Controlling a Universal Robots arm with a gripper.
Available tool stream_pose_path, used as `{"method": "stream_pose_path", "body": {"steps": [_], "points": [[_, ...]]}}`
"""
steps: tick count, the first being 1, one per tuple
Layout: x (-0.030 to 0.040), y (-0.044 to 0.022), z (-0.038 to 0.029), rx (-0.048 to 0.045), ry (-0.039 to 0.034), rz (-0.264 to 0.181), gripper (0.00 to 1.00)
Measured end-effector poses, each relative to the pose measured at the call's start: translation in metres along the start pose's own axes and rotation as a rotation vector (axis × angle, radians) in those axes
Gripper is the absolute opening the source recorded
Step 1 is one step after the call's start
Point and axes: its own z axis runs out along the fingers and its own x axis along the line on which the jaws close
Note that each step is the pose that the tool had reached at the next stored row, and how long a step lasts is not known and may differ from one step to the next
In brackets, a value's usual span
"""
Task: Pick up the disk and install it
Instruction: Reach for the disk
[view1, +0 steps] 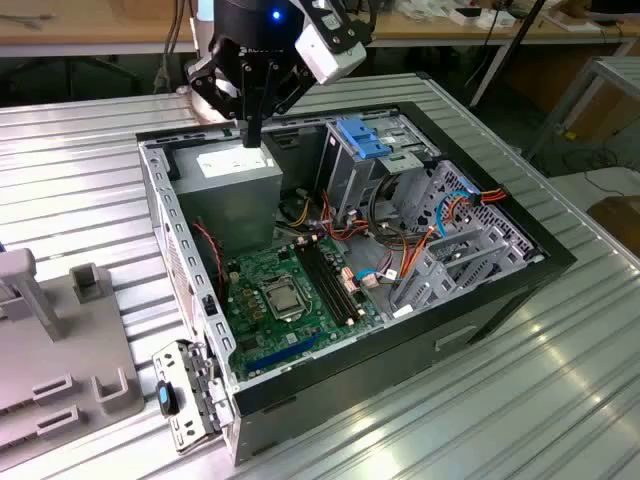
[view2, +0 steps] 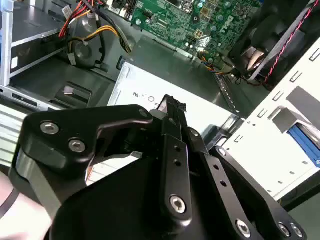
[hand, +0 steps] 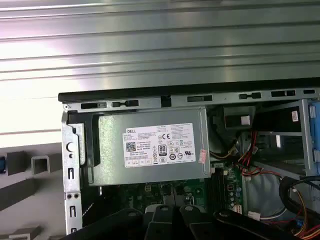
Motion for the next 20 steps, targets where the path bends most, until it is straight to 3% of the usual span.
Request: {"method": "stream_pose_path", "body": {"steps": [2,4,20], "points": [[0.0105,-0.0008,-0.0003,0.0,0.0,0.0,0.11],[0.0165,-0.0013,-0.0005,0.0,0.0,0.0,0.11],[0.0492,-0.0038,-0.0013,-0.0001,0.0,0.0,0.11]]}}
